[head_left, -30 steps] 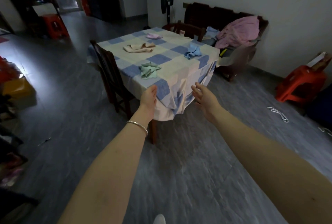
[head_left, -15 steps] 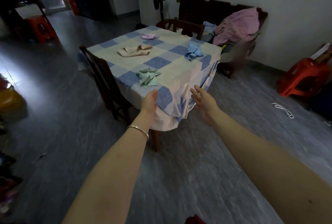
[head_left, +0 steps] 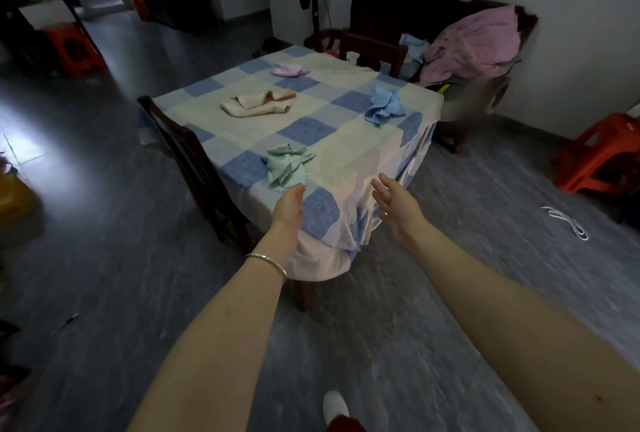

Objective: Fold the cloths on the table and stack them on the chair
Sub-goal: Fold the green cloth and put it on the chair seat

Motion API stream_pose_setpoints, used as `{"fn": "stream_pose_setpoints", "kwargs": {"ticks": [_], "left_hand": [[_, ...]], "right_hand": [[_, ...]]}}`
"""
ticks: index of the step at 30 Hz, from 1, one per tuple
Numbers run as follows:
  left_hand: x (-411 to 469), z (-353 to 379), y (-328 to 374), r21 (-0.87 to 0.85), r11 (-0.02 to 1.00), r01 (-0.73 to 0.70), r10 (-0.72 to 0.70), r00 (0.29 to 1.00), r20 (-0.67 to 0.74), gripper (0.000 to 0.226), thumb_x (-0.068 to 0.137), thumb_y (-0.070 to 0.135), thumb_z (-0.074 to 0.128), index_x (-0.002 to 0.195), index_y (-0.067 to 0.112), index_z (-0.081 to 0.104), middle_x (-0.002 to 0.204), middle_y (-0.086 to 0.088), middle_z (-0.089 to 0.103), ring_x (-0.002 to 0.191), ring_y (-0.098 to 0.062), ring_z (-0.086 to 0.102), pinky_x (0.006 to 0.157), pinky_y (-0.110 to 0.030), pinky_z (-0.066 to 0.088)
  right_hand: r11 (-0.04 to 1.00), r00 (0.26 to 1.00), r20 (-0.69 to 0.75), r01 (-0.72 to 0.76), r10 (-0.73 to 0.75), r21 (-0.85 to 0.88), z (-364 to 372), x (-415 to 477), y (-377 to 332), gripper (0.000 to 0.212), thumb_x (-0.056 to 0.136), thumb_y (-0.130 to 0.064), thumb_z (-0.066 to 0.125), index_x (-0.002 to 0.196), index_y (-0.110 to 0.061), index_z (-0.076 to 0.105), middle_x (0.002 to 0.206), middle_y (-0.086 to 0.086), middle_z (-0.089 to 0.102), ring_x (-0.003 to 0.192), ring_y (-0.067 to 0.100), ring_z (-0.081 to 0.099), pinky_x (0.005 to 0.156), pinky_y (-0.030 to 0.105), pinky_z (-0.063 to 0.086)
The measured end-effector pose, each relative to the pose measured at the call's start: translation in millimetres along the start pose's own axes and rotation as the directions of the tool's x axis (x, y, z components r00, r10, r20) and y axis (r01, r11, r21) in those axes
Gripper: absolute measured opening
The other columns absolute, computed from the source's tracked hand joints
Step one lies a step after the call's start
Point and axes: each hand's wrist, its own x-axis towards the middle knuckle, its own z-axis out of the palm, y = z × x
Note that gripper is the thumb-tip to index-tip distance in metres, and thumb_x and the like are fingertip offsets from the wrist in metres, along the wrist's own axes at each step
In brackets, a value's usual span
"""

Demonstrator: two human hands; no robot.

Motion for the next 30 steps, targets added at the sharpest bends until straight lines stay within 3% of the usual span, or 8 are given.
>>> {"fn": "stream_pose_setpoints", "kwargs": {"ticks": [2,6,14,18,22,24,26,30], "left_hand": [[24.0,3.1,6.9,-0.007,1.0,-0.003,0.003,1.0,-0.008,0.048,0.1,0.02,0.033,0.144,0.002,0.03,0.153,-0.006,0.029,0.143,-0.016,0.023,0.118,-0.029,0.015],[60.4,11.0,20.4,-0.012,1.0,-0.009,0.009,1.0,0.016,0.046,0.099,0.023,0.035,0.142,0.008,0.035,0.151,-0.003,0.033,0.142,-0.014,0.026,0.117,-0.029,0.015],[115.6,4.0,36.3,-0.089,0.995,0.034,-0.036,0.999,-0.023,0.046,0.1,0.022,0.031,0.142,0.005,0.033,0.151,-0.005,0.033,0.141,-0.015,0.027,0.115,-0.025,0.017],[138.9,-6.6,46.3,-0.047,0.998,0.035,-0.036,0.999,-0.027,0.042,0.1,0.017,0.033,0.139,0.001,0.037,0.145,-0.008,0.04,0.128,-0.013,0.041,0.103,-0.02,0.028],[159.0,-20.4,58.4,0.022,0.999,0.047,-0.047,0.999,-0.025,0.041,0.1,0.016,0.033,0.139,0.001,0.038,0.122,-0.003,0.047,0.105,-0.01,0.048,0.094,-0.02,0.031],[171.9,-31.3,65.4,0.055,0.996,0.064,-0.063,0.998,-0.017,0.041,0.1,0.016,0.034,0.138,0.003,0.04,0.134,-0.007,0.048,0.121,-0.014,0.05,0.095,-0.022,0.032],[183.4,-42.3,74.9,0.093,0.993,0.078,-0.077,0.997,-0.012,0.041,0.099,0.017,0.036,0.137,0.004,0.041,0.145,-0.007,0.041,0.136,-0.017,0.038,0.102,-0.024,0.031],[214.2,-63.6,97.4,0.165,0.984,0.073,-0.082,0.996,0.045,0.043,0.099,0.02,0.036,0.138,0.004,0.041,0.146,-0.005,0.04,0.132,-0.015,0.038,0.104,-0.027,0.03]], "right_hand": [[1.0,1.0,0.008,-0.01,0.01,0.0,5.0,20.6,-8.6,0.044,0.102,-0.024,0.024,0.145,-0.014,0.026,0.153,0.002,0.028,0.142,0.019,0.025,0.101,0.03,0.029],[0.999,0.999,-0.012,-0.031,0.031,0.022,11.3,59.2,-19.8,0.043,0.102,-0.027,0.026,0.143,-0.016,0.031,0.152,0.001,0.032,0.141,0.019,0.028,0.114,0.04,0.016],[0.998,0.998,-0.018,-0.059,0.059,-0.008,32.1,108.2,-27.1,0.043,0.099,-0.034,0.034,0.139,-0.02,0.039,0.147,-0.004,0.041,0.137,0.014,0.034,0.111,0.038,0.02],[0.998,0.998,-0.022,-0.051,0.05,-0.024,46.2,125.5,-26.3,0.044,0.1,-0.034,0.031,0.141,-0.02,0.037,0.148,-0.004,0.04,0.138,0.014,0.034,0.113,0.04,0.019],[0.998,0.998,-0.047,-0.053,0.052,-0.033,64.0,144.0,-21.8,0.045,0.1,-0.036,0.03,0.141,-0.02,0.036,0.148,-0.004,0.04,0.137,0.014,0.034,0.113,0.04,0.02],[0.999,0.996,-0.07,-0.049,0.047,-0.022,76.6,154.9,-19.7,0.045,0.099,-0.036,0.031,0.141,-0.021,0.036,0.147,-0.005,0.041,0.136,0.014,0.036,0.112,0.039,0.021],[0.999,0.995,-0.091,-0.045,0.045,0.006,89.8,163.7,-18.7,0.045,0.099,-0.036,0.031,0.142,-0.022,0.035,0.147,-0.006,0.041,0.136,0.013,0.037,0.112,0.039,0.022],[0.998,0.989,-0.148,-0.015,0.024,0.058,119.9,177.1,-14.8,0.047,0.099,-0.037,0.031,0.144,-0.023,0.032,0.148,-0.007,0.04,0.137,0.013,0.036,0.114,0.04,0.021]]}}
